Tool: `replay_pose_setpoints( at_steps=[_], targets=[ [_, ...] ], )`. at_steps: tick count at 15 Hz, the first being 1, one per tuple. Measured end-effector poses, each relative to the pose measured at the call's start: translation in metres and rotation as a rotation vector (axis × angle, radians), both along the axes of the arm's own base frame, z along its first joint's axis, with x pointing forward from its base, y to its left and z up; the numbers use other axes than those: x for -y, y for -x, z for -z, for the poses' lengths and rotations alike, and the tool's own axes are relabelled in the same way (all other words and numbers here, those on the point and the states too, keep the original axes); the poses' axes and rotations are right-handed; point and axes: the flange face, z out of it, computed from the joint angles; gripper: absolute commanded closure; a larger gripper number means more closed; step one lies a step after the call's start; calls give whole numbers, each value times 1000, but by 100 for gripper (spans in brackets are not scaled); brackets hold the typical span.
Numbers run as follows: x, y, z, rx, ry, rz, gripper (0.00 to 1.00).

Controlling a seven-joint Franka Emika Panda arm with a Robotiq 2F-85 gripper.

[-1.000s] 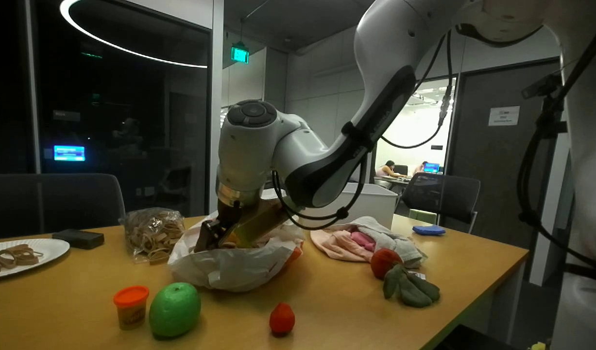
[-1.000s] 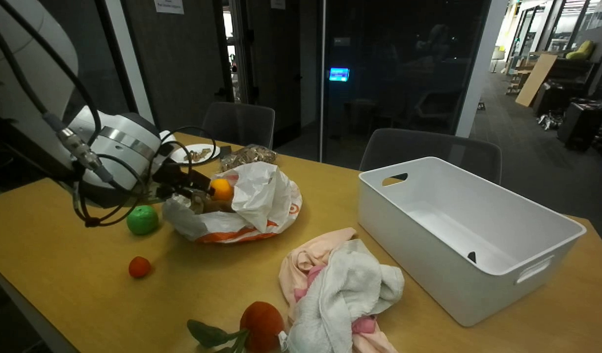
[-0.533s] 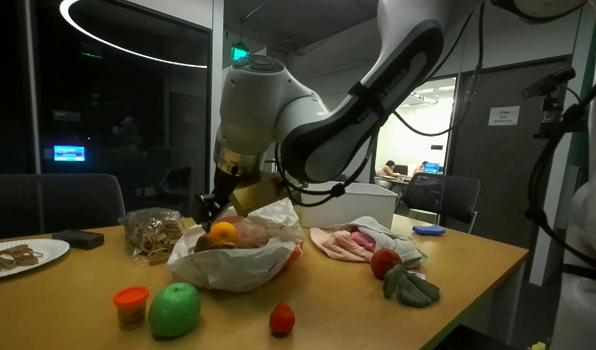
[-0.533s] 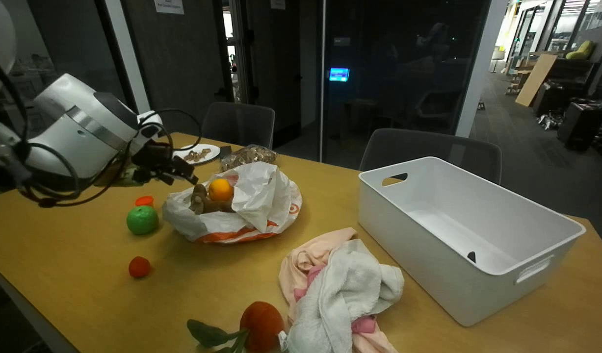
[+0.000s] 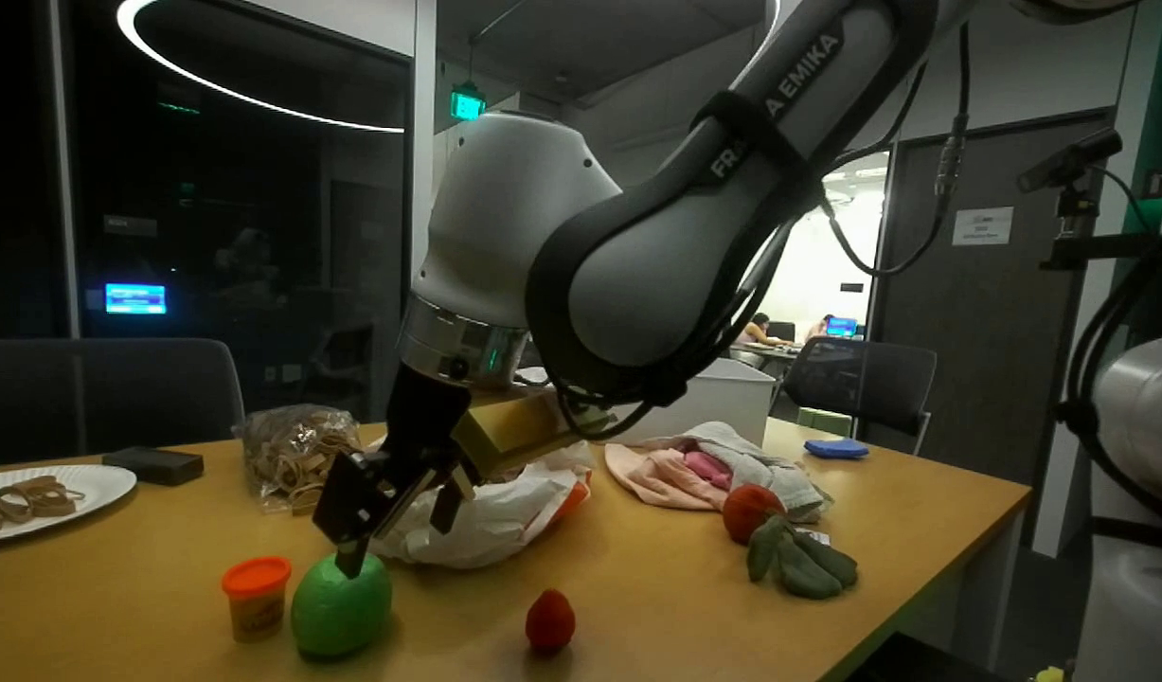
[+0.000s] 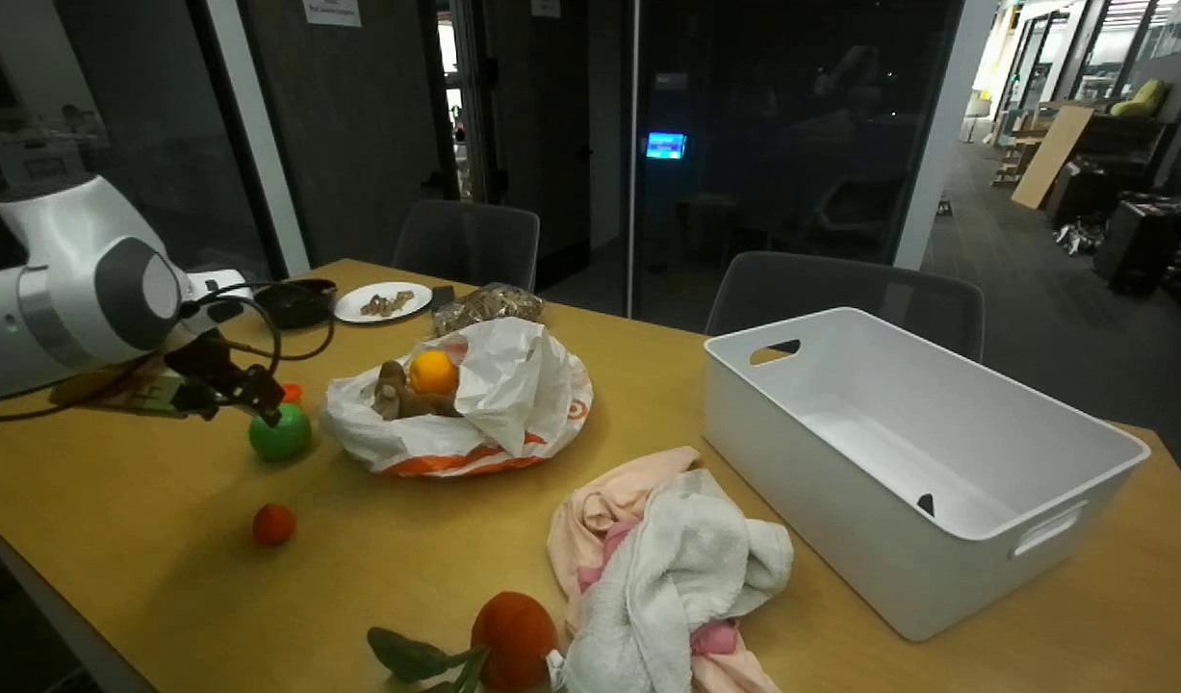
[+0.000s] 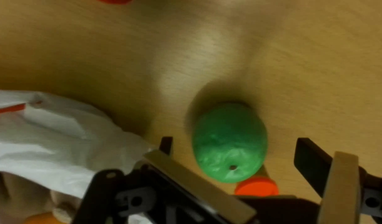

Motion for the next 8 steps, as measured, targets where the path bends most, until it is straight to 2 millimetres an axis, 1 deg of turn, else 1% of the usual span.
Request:
replay_pose_setpoints(
  at_steps=[3,5,8],
  targets=[
    [-18,16,-12,10,-19,-51,0],
    [-21,18,-18,33,-10,-73,0],
    [-20,19,-18,65,25,-108,0]
  ],
)
